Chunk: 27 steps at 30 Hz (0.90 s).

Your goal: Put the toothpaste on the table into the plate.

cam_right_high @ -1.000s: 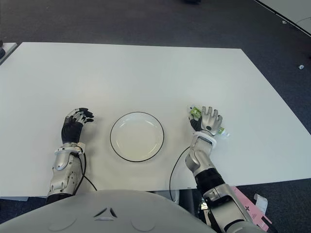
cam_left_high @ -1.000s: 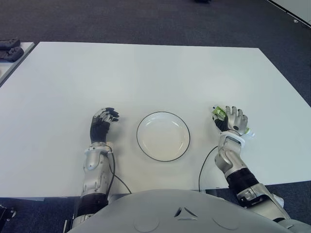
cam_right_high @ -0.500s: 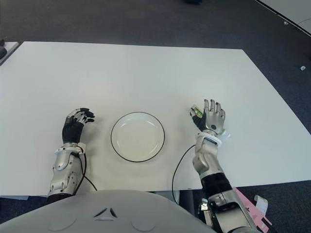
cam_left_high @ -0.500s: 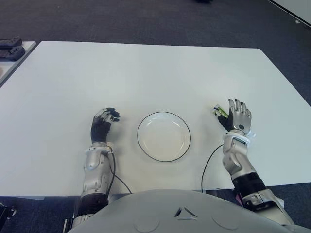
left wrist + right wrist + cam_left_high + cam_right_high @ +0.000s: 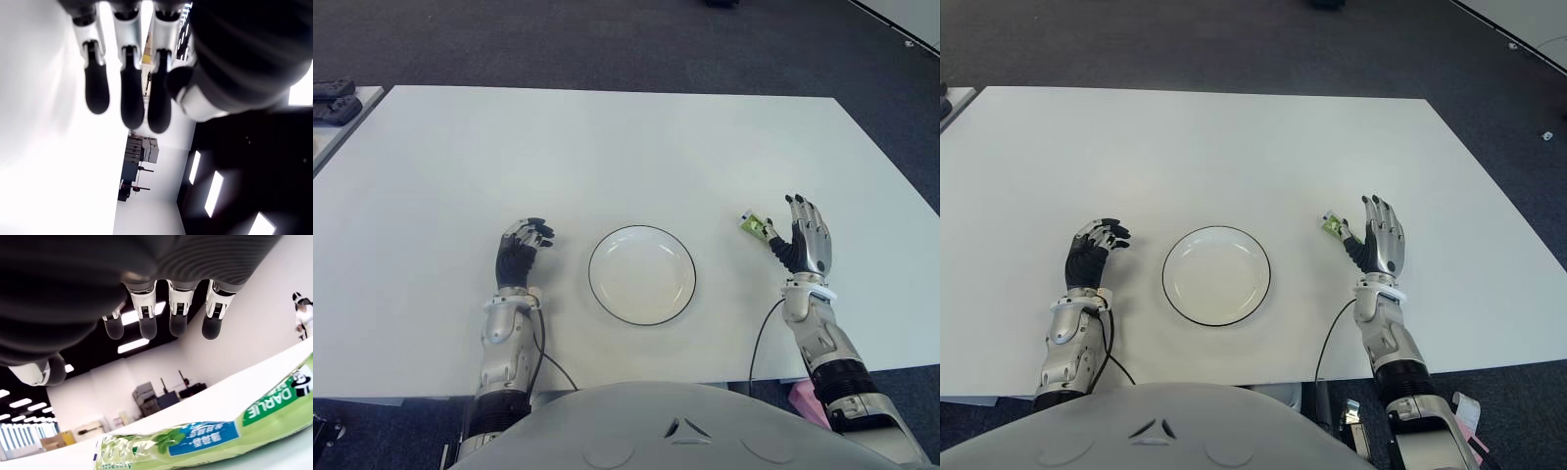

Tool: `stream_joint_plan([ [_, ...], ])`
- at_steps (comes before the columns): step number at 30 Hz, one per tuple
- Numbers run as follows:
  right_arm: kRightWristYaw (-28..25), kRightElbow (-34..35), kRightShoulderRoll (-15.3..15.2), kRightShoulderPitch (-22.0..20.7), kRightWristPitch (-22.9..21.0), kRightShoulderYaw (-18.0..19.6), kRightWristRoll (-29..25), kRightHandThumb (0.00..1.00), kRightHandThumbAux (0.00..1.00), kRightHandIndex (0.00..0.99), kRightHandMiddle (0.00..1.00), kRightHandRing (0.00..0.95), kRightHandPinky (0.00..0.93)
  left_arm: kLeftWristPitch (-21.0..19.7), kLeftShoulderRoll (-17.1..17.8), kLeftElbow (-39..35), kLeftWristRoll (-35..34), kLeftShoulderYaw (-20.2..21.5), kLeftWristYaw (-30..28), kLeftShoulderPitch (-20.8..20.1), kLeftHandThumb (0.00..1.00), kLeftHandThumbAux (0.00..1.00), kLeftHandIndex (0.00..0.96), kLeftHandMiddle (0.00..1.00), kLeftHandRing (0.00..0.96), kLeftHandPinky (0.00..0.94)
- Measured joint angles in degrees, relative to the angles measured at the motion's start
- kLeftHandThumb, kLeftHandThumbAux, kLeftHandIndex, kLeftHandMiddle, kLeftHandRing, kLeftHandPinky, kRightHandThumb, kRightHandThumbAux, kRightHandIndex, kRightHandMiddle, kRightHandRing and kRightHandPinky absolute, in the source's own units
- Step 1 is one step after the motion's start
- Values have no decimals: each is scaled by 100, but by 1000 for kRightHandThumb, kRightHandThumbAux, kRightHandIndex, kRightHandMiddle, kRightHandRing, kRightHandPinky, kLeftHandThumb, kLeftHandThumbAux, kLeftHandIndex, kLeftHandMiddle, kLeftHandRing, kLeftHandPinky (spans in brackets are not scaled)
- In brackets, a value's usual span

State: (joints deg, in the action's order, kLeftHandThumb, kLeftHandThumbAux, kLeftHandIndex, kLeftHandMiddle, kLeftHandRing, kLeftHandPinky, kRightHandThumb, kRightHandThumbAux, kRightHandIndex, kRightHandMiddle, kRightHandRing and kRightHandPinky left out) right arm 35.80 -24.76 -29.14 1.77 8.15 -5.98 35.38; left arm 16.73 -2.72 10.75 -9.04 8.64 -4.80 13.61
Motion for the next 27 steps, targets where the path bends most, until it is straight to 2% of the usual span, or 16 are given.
stream_joint_plan([
  [8, 163, -410, -117, -25, 468, 27, 29, 580, 246, 0, 0, 0, 0, 1, 0, 0, 0, 3, 0, 1, 708, 727, 428, 510, 494, 470],
  [12, 237, -968, -223, -149, 687, -28, 79, 570, 227, 0, 0, 0, 0, -5, -4, 0, 0, 5, 0, 1, 708, 726, 427, 517, 498, 481],
  [20, 169, -1579, -400, -395, 923, -200, 111, 562, 195, 0, 0, 0, 0, -38, -24, -17, -2, 7, 39, 26, 707, 727, 426, 512, 501, 473],
  [27, 60, -1920, -458, -610, 999, -393, 122, 501, 172, 0, 0, 0, 0, -50, -26, -61, -2, 5, 41, 75, 707, 727, 427, 510, 495, 471],
])
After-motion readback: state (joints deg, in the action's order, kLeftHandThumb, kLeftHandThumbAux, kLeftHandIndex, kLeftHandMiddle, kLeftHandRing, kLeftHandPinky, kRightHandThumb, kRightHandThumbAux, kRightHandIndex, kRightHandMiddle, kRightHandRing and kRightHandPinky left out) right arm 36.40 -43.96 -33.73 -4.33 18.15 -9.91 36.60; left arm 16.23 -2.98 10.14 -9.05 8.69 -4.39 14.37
